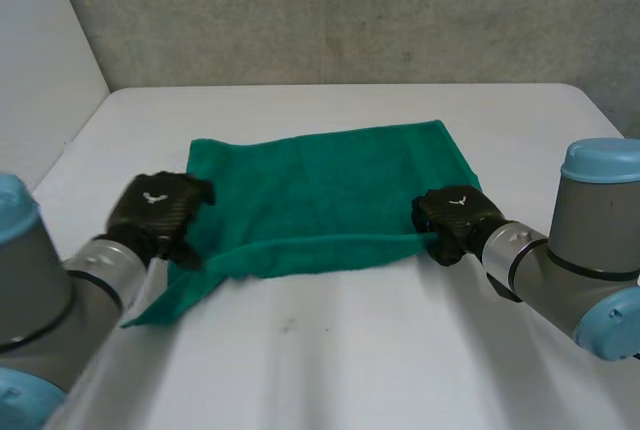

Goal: Fold the towel.

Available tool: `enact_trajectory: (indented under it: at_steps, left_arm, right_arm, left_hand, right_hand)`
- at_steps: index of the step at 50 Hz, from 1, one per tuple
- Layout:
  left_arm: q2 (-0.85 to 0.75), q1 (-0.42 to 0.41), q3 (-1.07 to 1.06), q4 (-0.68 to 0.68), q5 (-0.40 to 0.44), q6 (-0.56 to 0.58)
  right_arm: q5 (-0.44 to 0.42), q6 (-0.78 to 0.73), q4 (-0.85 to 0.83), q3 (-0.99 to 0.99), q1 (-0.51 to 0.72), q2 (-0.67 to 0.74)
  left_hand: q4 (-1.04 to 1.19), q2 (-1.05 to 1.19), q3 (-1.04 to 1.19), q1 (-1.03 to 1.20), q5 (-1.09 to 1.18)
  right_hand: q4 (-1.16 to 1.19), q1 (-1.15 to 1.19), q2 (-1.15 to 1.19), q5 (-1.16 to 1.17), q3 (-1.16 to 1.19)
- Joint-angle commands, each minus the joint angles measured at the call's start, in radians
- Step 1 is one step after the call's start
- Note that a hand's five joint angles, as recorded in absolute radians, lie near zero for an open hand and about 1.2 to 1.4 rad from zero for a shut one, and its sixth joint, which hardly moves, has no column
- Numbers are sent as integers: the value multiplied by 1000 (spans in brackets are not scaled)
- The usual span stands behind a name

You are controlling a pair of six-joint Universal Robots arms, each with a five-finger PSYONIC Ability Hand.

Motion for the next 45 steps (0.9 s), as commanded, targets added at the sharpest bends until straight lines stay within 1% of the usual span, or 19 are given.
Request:
enact_trajectory:
  at_steps: [1,3,5,8,12,16,20,22,23,25,27,31,33,35,37,39,42,43,45]
  left_arm:
    - [3,115,-6,-151,15,-272]
    - [0,123,-6,-171,26,-297]
    - [-21,137,-6,-233,70,-361]
    - [-49,142,-4,-265,104,-372]
    - [-75,142,-3,-268,104,-372]
    - [-117,142,3,-268,100,-371]
    - [-158,140,10,-261,101,-369]
    - [-170,140,17,-256,94,-368]
    - [-176,139,22,-250,83,-368]
    - [-178,137,26,-238,72,-368]
    - [-172,137,29,-212,55,-366]
    - [-158,128,37,-187,46,-365]
    - [-135,122,46,-185,46,-363]
    - [-86,122,51,-185,48,-354]
    - [-72,123,52,-185,49,-345]
    - [-22,122,56,-185,51,-272]
    - [-2,120,56,-187,51,-222]
    - [46,114,54,-187,54,-136]
    - [57,111,54,-187,54,-121]
  right_arm:
    - [0,0,0,1,2,2]
    - [0,0,-1,-1,2,2]
    - [0,0,0,1,2,2]
    - [0,0,-1,1,2,2]
    - [2,0,-1,2,2,4]
    - [2,0,-1,5,2,4]
    - [3,1,-1,7,1,4]
    - [3,1,-1,10,-1,2]
    - [3,1,-1,10,-1,1]
    - [6,1,0,10,-2,-4]
    - [8,1,6,7,-4,-13]
    - [3,1,29,-12,-12,-61]
    - [-3,-2,61,-44,-24,-84]
    - [-15,-17,104,-94,-41,-85]
    - [-20,-33,141,-133,-55,-85]
    - [-23,-65,178,-177,-67,-85]
    - [-55,-204,246,-272,-84,-68]
    - [-61,-235,253,-285,-87,-61]
    - [-75,-296,264,-311,-88,-38]
  left_hand:
    - [50,43,38,37,53]
    - [50,43,38,37,53]
    - [53,46,41,40,56]
    - [56,49,44,42,59]
    - [68,60,56,54,71]
    - [180,172,167,166,182]
    - [387,380,375,373,390]
    - [558,550,545,544,561]
    - [710,702,697,696,712]
    - [915,908,903,901,918]
    - [916,908,904,902,919]
    - [916,908,904,902,919]
    - [916,908,904,902,919]
    - [916,908,904,902,919]
    - [916,908,904,902,919]
    - [916,908,904,902,919]
    - [916,908,904,902,919]
    - [916,908,904,902,919]
    - [916,908,904,902,919]
  right_hand:
    - [209,409,219,230,212]
    - [209,409,219,230,212]
    - [209,409,219,230,212]
    - [209,409,219,230,212]
    - [209,409,219,230,212]
    - [209,409,219,230,212]
    - [209,409,219,230,212]
    - [209,409,219,230,212]
    - [209,409,219,230,212]
    - [209,409,219,230,212]
    - [209,409,219,230,212]
    - [-323,-123,-313,-302,-320]
    - [-514,-314,-504,-493,-511]
    - [-620,-420,-610,-599,-617]
    - [-688,-488,-678,-667,-685]
    - [-697,-497,-687,-676,-694]
    - [-700,-500,-690,-679,-697]
    - [-703,-503,-693,-682,-700]
    - [-703,-503,-693,-682,-700]
